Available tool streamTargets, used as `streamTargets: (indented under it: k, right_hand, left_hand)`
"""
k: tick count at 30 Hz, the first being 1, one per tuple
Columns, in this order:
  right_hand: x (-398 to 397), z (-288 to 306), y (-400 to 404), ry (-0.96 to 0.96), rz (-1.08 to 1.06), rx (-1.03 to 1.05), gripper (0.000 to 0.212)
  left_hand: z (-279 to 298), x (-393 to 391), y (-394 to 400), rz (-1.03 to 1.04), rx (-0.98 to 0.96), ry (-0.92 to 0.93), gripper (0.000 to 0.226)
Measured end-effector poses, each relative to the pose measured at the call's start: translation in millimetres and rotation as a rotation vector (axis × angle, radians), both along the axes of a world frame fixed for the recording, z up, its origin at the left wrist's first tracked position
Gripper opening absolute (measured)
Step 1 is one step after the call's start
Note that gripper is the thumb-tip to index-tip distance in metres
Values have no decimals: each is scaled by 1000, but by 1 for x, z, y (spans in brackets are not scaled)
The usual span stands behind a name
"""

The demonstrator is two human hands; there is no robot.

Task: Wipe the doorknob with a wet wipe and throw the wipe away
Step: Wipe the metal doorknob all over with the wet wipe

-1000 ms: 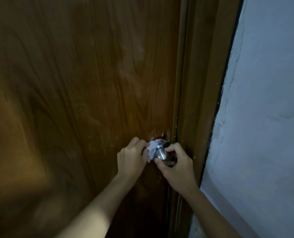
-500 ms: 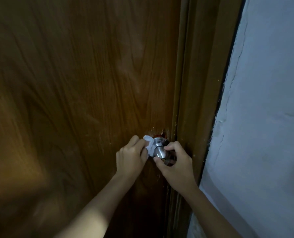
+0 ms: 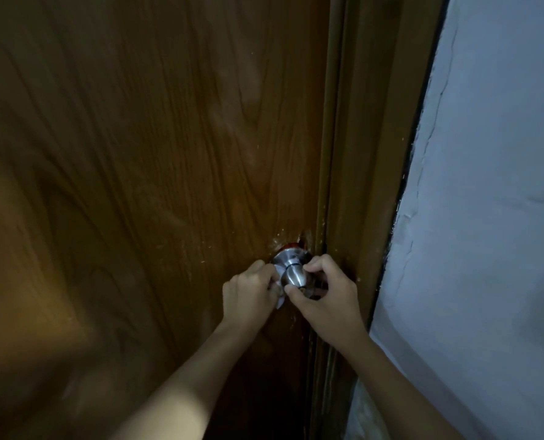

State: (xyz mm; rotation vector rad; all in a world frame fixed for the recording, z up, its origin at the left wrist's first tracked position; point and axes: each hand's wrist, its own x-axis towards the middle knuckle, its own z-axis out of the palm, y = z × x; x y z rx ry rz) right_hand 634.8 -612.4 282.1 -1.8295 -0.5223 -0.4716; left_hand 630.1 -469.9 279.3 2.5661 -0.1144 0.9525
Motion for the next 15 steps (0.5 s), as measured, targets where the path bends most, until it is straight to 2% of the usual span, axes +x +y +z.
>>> streamTargets:
  k: [7, 15]
  right_hand:
    - [-3, 1, 1, 10, -4, 13, 30]
    - [-3, 1, 0, 67, -3, -5, 36]
  left_hand:
    - [16, -1, 12, -4, 58, -62, 16]
    - [-1, 5, -5, 22, 8, 14, 22]
